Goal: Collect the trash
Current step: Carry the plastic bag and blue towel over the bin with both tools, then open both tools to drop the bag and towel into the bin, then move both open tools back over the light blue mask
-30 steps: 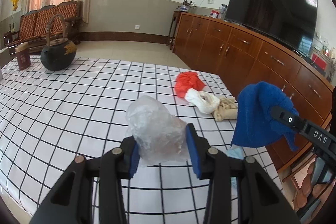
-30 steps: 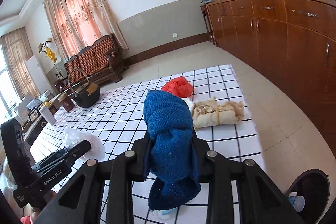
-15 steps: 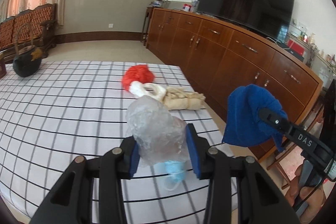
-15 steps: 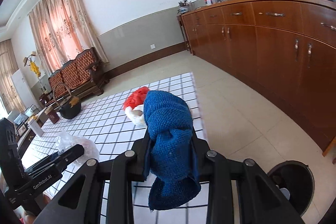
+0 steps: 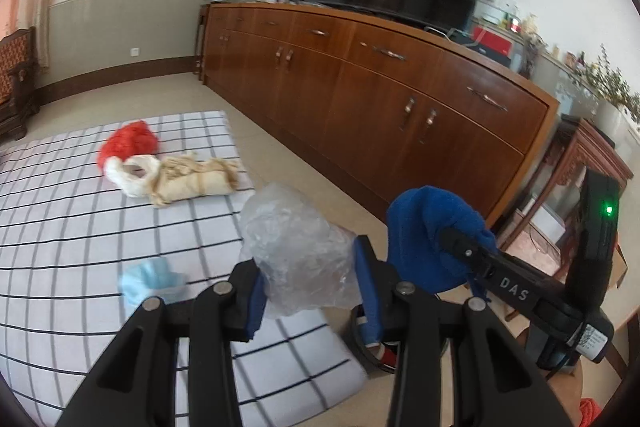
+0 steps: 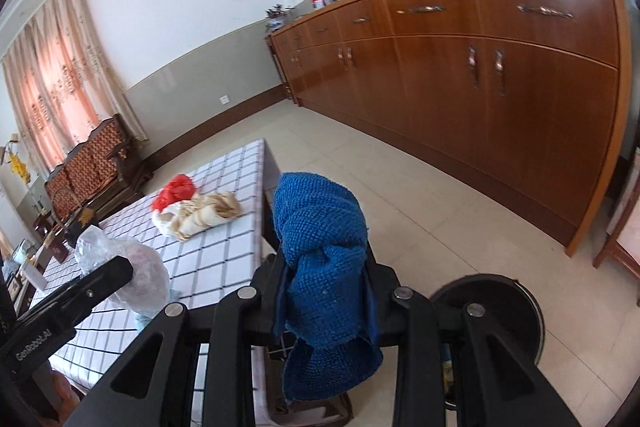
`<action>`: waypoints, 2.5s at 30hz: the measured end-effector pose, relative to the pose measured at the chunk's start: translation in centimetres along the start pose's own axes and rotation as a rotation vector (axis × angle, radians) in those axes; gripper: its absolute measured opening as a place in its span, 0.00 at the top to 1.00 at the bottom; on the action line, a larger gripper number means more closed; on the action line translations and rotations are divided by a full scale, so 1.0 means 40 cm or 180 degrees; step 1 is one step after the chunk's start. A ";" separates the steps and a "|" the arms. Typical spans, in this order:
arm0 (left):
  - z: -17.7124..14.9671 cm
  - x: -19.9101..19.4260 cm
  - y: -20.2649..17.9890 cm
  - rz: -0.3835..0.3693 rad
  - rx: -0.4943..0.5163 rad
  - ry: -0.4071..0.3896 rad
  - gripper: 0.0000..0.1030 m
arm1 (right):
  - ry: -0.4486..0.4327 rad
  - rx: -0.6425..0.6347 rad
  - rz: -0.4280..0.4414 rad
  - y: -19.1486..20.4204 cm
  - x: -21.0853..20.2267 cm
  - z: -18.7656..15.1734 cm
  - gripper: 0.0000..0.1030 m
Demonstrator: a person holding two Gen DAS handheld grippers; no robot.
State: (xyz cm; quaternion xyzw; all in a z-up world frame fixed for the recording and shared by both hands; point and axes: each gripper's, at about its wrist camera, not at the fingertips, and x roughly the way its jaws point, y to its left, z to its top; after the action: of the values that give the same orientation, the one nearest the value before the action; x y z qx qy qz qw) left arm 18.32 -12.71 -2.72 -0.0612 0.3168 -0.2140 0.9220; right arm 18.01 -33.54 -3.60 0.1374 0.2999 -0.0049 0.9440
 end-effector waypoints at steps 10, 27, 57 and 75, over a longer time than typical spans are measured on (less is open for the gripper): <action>-0.037 0.112 -0.161 -0.0323 0.0219 0.0309 0.60 | 0.0105 0.0313 -0.0396 -0.200 -0.044 -0.047 0.69; -0.185 0.345 -0.297 -0.0422 0.0312 0.1067 0.60 | 0.0662 0.0899 -0.0832 -0.445 0.011 -0.126 0.69; -0.265 0.532 -0.344 -0.0268 0.0430 0.1501 0.30 | 0.1096 0.1238 -0.1027 -0.569 0.191 -0.120 0.52; -0.114 0.320 -0.306 -0.0086 0.0453 0.0735 0.30 | 0.0796 0.0793 -0.1292 -0.477 0.123 -0.086 0.52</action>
State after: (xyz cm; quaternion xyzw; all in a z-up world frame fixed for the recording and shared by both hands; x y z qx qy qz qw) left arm 20.26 -29.18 -10.44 0.0251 0.4040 -0.2539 0.8785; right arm 18.33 -50.62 -13.98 0.1892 0.4328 -0.2139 0.8551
